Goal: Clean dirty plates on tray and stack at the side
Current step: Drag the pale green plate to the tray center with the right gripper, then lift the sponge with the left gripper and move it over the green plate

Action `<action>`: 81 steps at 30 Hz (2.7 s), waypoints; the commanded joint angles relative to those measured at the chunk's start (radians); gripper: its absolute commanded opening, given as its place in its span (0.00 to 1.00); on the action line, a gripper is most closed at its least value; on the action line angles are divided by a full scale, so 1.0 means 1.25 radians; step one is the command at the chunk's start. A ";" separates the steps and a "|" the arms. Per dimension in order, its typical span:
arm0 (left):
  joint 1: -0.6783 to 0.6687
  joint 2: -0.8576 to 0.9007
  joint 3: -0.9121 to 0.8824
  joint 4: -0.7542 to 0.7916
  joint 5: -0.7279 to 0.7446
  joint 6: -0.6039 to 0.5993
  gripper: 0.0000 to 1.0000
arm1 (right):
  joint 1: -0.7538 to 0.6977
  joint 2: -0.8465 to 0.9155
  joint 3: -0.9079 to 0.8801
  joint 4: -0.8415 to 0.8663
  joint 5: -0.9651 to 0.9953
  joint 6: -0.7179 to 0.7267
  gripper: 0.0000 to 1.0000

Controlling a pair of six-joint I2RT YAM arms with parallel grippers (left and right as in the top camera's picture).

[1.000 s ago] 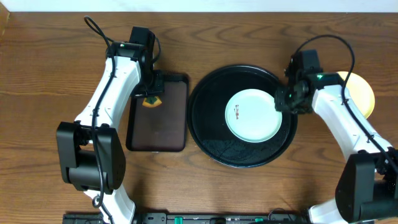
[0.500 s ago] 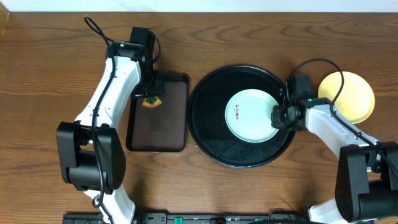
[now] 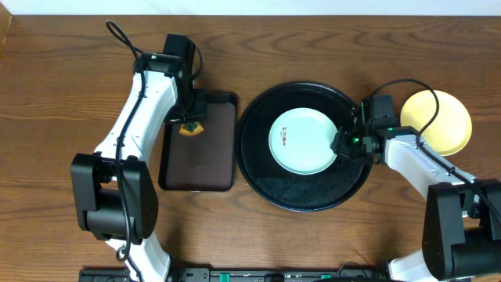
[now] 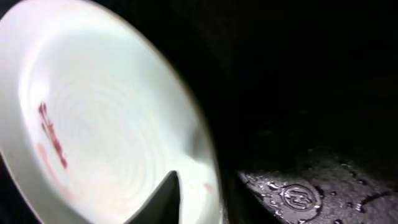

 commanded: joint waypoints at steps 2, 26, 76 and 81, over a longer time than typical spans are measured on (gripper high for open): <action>-0.001 0.006 -0.003 -0.004 -0.009 0.008 0.08 | 0.002 0.013 0.048 -0.015 -0.036 -0.031 0.35; -0.047 0.006 -0.003 0.009 -0.007 0.008 0.08 | 0.045 0.016 0.061 -0.037 0.161 -0.206 0.31; -0.094 0.005 0.152 -0.014 0.052 0.029 0.08 | 0.008 -0.025 0.053 -0.018 0.156 -0.256 0.19; -0.176 0.009 0.124 0.040 0.101 0.028 0.08 | 0.008 -0.002 0.053 -0.021 0.131 -0.256 0.28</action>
